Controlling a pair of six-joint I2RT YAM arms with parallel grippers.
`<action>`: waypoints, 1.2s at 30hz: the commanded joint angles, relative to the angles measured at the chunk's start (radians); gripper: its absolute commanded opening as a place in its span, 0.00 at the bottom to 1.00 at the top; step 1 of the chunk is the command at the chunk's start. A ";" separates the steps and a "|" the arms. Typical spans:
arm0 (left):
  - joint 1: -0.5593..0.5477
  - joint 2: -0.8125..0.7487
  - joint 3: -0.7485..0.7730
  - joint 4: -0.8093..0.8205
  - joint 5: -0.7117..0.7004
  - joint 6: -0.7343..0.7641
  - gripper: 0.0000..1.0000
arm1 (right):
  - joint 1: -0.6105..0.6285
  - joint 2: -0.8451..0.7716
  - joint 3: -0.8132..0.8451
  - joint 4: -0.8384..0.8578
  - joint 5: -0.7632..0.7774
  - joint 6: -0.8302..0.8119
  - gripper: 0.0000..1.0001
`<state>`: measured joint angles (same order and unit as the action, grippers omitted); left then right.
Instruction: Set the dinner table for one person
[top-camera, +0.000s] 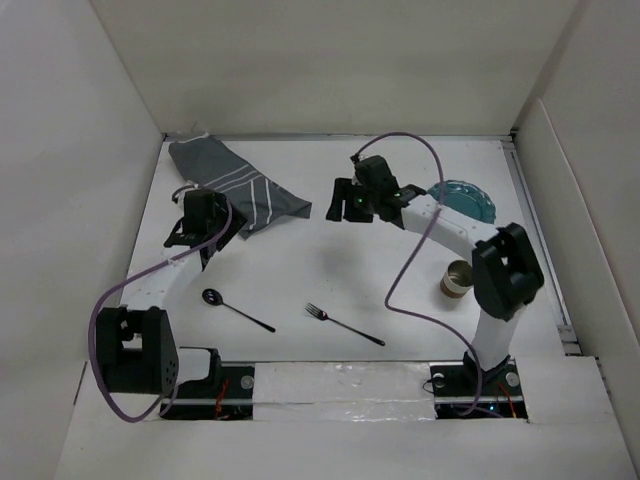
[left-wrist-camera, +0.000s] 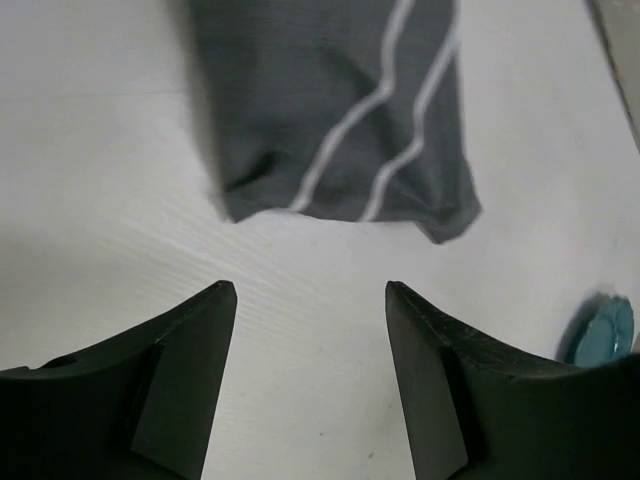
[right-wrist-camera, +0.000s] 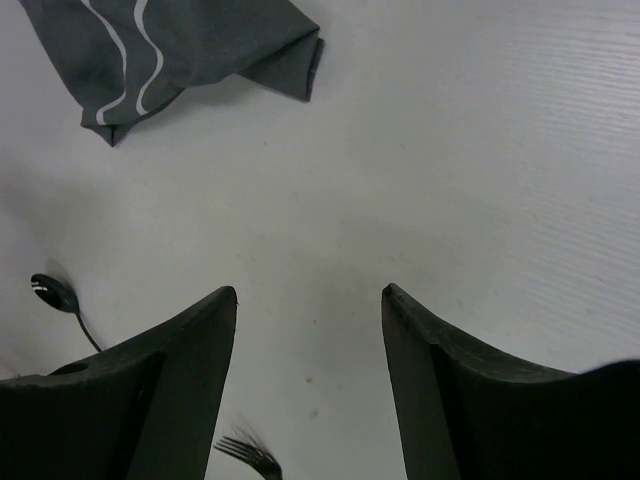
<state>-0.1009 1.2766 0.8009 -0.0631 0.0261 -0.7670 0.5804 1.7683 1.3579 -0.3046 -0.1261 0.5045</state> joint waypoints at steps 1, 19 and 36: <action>0.075 0.024 -0.083 0.090 0.038 -0.118 0.59 | 0.033 0.102 0.141 0.122 0.023 0.092 0.64; 0.132 0.325 -0.034 0.287 0.178 -0.301 0.69 | 0.062 0.505 0.464 0.251 0.020 0.497 0.70; 0.112 0.403 0.018 0.286 0.146 -0.379 0.46 | 0.072 0.470 0.425 0.142 0.243 0.641 0.64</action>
<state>0.0238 1.6730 0.7788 0.2264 0.2005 -1.1320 0.6479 2.3463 1.8439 -0.1665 -0.0120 1.0950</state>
